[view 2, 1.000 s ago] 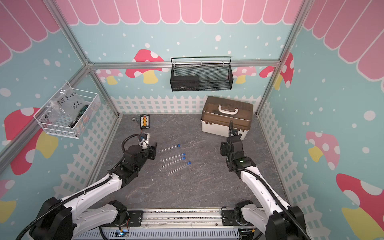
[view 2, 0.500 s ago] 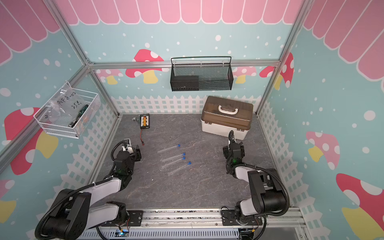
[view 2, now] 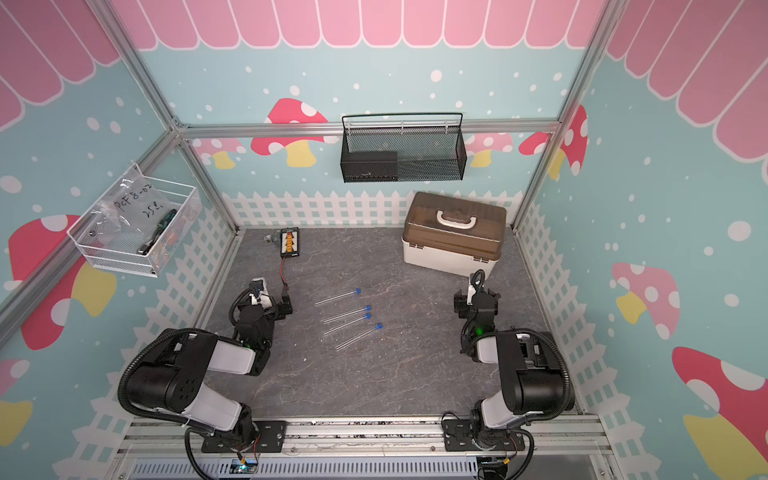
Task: Insert stoppers into test tubes
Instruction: Reset both arms
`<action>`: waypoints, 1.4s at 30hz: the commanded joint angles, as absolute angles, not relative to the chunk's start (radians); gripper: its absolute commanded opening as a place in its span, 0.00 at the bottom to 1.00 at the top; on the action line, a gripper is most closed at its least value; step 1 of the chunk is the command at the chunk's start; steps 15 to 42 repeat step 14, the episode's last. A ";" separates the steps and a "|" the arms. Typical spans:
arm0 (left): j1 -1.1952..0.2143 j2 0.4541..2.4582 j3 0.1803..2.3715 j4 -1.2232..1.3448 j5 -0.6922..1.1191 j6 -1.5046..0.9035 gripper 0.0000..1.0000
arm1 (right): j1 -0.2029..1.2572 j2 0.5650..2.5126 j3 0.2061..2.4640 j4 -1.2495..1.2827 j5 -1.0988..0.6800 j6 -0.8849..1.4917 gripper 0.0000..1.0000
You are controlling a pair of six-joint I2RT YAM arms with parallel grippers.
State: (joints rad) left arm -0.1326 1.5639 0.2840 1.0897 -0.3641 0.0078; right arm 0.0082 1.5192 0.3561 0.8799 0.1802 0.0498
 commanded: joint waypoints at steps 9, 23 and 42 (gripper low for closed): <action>-0.048 1.545 0.407 0.859 -0.267 -0.065 1.00 | 0.006 1.522 0.356 0.918 0.167 0.049 0.99; -0.048 1.541 0.390 0.892 -0.265 -0.060 0.99 | 0.008 1.523 0.355 0.924 0.166 0.046 0.99; -0.048 1.541 0.390 0.892 -0.265 -0.060 0.99 | 0.008 1.523 0.355 0.924 0.166 0.046 0.99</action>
